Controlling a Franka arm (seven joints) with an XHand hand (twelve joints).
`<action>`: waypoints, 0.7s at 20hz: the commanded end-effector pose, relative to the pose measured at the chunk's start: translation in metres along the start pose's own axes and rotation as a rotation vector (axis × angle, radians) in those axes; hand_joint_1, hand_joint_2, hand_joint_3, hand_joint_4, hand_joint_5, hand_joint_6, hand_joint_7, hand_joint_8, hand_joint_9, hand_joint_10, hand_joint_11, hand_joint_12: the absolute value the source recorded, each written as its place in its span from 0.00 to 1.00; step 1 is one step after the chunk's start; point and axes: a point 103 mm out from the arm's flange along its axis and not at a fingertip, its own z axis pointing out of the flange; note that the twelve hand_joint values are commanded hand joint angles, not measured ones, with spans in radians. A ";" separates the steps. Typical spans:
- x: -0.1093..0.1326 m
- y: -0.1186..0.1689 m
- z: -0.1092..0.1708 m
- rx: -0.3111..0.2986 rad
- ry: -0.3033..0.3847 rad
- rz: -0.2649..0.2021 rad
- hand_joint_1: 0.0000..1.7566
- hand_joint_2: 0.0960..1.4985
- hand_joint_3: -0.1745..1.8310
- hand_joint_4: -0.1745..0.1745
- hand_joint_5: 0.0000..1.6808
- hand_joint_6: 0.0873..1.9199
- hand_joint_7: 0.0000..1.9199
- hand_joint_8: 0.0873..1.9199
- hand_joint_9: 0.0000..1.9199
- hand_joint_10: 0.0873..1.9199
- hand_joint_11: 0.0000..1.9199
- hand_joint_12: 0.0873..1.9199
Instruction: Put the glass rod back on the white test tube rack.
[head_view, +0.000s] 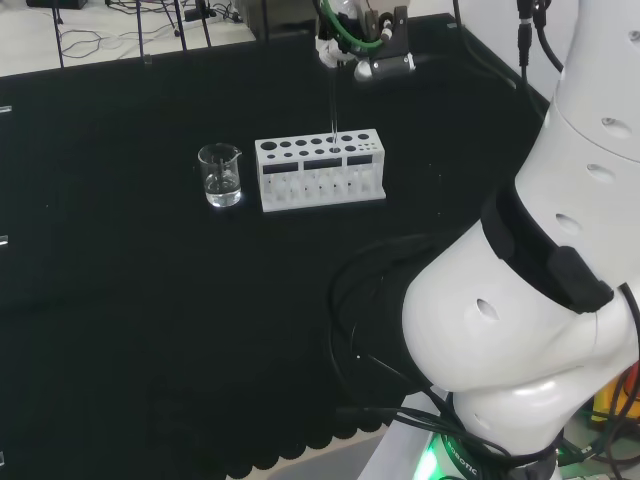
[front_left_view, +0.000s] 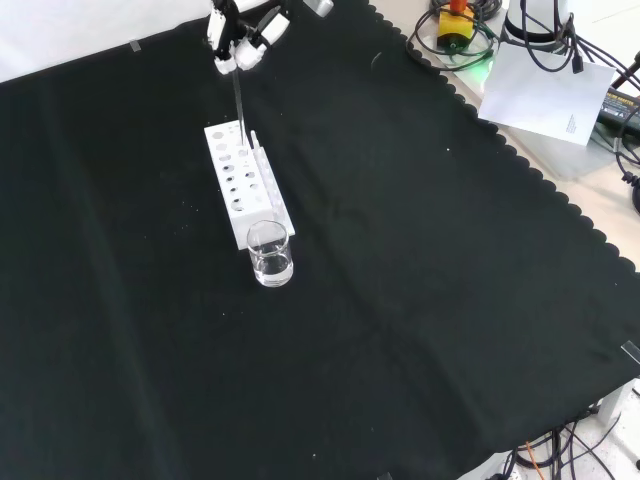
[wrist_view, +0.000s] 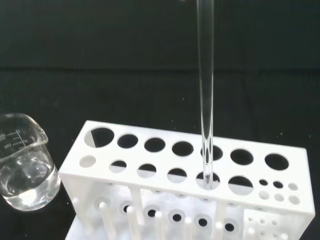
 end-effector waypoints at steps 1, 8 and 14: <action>-0.001 0.003 0.022 0.028 0.012 -0.001 0.74 0.73 0.00 0.00 0.66 0.27 0.62 0.48 0.85 0.42 0.85 0.37; 0.002 0.008 0.037 0.039 0.024 -0.009 0.74 0.73 0.00 0.00 0.66 0.26 0.62 0.48 0.85 0.42 0.85 0.37; -0.013 0.006 0.050 0.057 0.032 0.018 0.74 0.73 0.00 0.00 0.66 0.26 0.63 0.48 0.85 0.42 0.85 0.37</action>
